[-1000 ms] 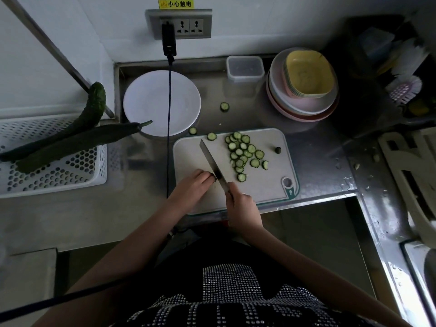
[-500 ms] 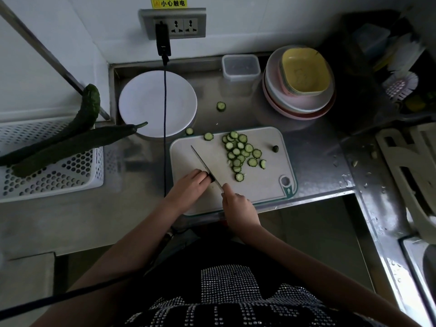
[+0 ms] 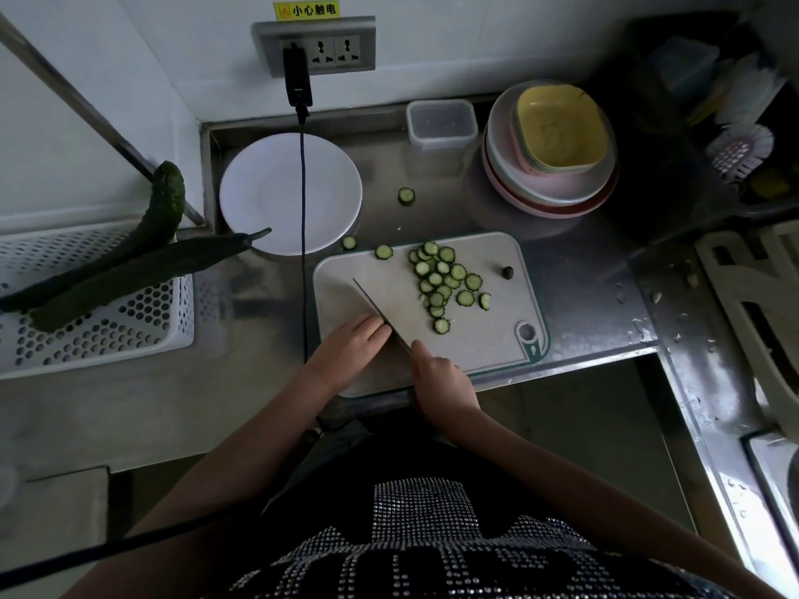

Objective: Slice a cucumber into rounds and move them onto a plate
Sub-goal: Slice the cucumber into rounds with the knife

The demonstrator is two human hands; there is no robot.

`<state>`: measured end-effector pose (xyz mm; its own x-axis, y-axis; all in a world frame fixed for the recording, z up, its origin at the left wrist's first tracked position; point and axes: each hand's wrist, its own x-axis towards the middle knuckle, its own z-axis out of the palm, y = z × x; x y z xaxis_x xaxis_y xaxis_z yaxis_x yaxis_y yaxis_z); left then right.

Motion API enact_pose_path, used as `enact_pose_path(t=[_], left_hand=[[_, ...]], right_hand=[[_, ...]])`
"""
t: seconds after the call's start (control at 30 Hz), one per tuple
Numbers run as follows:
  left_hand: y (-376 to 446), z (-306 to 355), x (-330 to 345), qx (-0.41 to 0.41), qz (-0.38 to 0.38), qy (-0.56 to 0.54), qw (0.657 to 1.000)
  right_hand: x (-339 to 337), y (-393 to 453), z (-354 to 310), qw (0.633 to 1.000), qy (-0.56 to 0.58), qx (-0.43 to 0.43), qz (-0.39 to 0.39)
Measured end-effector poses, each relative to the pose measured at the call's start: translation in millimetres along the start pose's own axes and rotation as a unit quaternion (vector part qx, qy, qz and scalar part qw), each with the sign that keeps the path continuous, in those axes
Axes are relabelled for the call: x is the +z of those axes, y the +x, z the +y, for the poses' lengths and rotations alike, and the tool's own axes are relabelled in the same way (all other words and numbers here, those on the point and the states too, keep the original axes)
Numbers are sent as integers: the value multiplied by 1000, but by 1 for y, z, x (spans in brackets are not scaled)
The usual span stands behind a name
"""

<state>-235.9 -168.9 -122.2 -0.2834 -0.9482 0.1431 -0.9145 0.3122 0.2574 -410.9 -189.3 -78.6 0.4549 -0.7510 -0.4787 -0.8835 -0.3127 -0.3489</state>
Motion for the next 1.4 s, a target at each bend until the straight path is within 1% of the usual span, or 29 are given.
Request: enact_pose_path(t=[0.17, 0.33, 0.43, 0.57, 0.87, 1.1, 1.27, 1.4], left_hand=[[0, 1, 1, -12, 0, -14, 1000], [11, 4, 0, 2, 19, -37, 999], [22, 11, 1, 3, 19, -33, 999], [25, 12, 10, 4, 19, -36, 999], [25, 10, 9, -22, 9, -34, 999], [25, 7, 10, -14, 12, -36, 999], [25, 10, 6, -8, 20, -36, 999], [25, 13, 4, -5, 19, -34, 999]], right_hand=[[-3, 0, 0, 1000, 13, 7, -2], [-14, -4, 6, 996, 66, 34, 51], [-18, -8, 7, 995, 73, 41, 60], [-16, -9, 9, 994, 79, 46, 58], [-15, -5, 9, 995, 66, 34, 64], [-10, -2, 9, 997, 43, 24, 51], [-9, -1, 9, 997, 51, 28, 50], [-6, 2, 11, 997, 53, 43, 22]])
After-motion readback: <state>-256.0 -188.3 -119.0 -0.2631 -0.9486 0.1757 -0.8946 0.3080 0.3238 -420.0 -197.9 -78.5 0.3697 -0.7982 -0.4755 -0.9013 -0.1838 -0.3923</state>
